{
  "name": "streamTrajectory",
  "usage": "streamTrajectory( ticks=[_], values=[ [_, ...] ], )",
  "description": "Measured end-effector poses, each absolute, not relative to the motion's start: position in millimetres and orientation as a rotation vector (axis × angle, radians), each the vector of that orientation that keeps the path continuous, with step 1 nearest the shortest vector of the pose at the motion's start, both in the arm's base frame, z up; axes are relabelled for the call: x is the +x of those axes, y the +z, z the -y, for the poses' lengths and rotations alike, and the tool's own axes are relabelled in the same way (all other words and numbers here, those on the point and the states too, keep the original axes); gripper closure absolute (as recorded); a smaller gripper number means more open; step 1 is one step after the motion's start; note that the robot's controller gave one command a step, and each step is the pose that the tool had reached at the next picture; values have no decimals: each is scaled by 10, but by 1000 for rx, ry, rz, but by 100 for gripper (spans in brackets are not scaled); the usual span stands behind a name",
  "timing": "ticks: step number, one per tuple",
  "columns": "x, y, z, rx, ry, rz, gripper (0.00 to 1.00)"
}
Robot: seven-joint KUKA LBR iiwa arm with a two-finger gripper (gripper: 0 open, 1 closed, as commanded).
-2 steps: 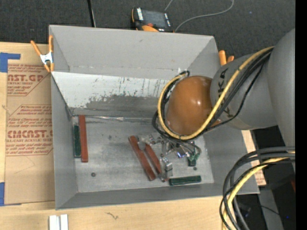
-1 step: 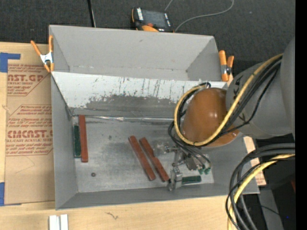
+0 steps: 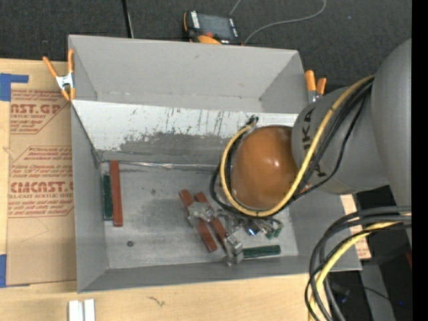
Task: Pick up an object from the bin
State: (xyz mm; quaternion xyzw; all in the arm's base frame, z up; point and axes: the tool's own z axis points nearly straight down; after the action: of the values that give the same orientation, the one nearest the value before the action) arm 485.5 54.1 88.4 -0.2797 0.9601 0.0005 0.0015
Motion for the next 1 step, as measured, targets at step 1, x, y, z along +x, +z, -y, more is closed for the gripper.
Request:
streamTrajectory(
  ticks=[1],
  values=[
    [5524, 692, 116, -910, -6, -3003, 0]
  ],
)
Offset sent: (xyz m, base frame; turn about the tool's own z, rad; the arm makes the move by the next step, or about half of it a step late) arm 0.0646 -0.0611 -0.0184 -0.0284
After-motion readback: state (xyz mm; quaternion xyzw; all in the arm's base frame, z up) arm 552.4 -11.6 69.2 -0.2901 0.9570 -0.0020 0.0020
